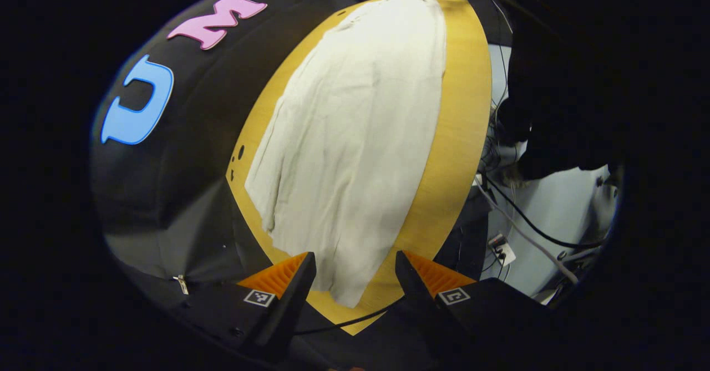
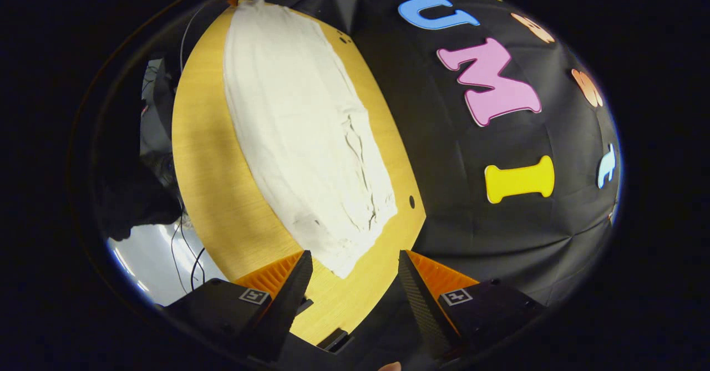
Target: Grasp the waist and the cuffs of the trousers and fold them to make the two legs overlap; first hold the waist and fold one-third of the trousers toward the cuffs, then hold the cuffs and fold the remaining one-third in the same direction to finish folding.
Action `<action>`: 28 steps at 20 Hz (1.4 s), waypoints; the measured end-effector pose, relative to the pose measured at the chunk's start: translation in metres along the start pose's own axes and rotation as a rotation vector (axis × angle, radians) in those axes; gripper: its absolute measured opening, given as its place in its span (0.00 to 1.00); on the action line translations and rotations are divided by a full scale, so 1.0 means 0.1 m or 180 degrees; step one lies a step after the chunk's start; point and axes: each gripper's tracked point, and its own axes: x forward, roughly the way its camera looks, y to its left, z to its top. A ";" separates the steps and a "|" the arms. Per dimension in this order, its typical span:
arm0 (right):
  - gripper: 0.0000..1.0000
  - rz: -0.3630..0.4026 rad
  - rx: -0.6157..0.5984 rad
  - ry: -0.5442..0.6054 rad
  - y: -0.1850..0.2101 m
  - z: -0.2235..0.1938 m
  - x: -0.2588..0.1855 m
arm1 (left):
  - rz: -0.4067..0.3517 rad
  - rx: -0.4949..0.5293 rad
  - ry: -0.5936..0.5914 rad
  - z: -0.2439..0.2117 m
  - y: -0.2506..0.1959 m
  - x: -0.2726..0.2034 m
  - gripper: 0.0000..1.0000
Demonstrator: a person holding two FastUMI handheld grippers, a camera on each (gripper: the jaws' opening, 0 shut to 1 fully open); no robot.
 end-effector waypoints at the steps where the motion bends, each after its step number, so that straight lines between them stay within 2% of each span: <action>1: 0.96 0.0042 -0.0060 0.0024 0.05 -0.05 0.05 | -0.0018 0.0076 0.0055 -0.02 0.00 0.04 0.91; 4: 0.96 0.0171 -0.0185 0.0024 0.15 -0.14 0.21 | -0.0008 0.0212 0.0137 -0.03 0.12 0.19 0.87; 7: 0.96 0.0263 -0.0279 0.0019 0.19 -0.21 0.40 | -0.0080 0.0190 0.0218 -0.04 0.23 0.32 0.87; 13: 0.95 0.0439 -0.0440 0.0051 0.21 -0.34 0.86 | -0.0143 0.0353 0.0295 0.05 0.41 0.50 0.86; 17: 0.94 0.0473 -0.0714 -0.0021 0.10 -0.27 1.17 | -0.0121 0.0370 0.0326 0.07 0.54 0.64 0.86; 19: 0.91 0.0695 -0.0781 -0.0024 0.12 -0.19 1.30 | -0.0119 0.0391 0.0374 0.10 0.55 0.71 0.76; 20: 0.86 0.0842 -0.0777 0.0009 0.16 -0.21 1.36 | -0.0130 0.0434 0.0407 0.12 0.55 0.76 0.61; 21: 0.78 0.0949 -0.0746 0.0052 0.19 -0.21 1.39 | -0.0139 0.0482 0.0433 0.13 0.55 0.82 0.58; 22: 0.66 0.1079 -0.0687 0.0113 0.22 -0.21 1.43 | -0.0142 0.0498 0.0463 0.13 0.55 0.86 0.21; 23: 0.53 0.1232 -0.0604 0.0191 0.29 -0.24 1.42 | -0.0144 0.0488 0.0474 0.15 0.56 0.87 0.16; 24: 0.24 0.1321 -0.0551 0.0238 0.32 -0.25 1.40 | -0.0170 0.0458 0.0460 0.16 0.57 0.90 0.08; 25: 0.14 0.1338 -0.0504 0.0274 0.32 -0.28 1.49 | -0.0238 0.0358 0.0484 0.16 0.55 0.90 0.07; 27: 0.06 0.1348 -0.0449 0.0315 0.29 -0.21 1.41 | -0.0405 0.0102 0.0523 0.17 0.54 0.89 0.06; 28: 0.06 0.1336 -0.0460 0.0328 0.29 -0.23 1.43 | -0.0454 0.0029 0.0530 0.18 0.54 0.89 0.06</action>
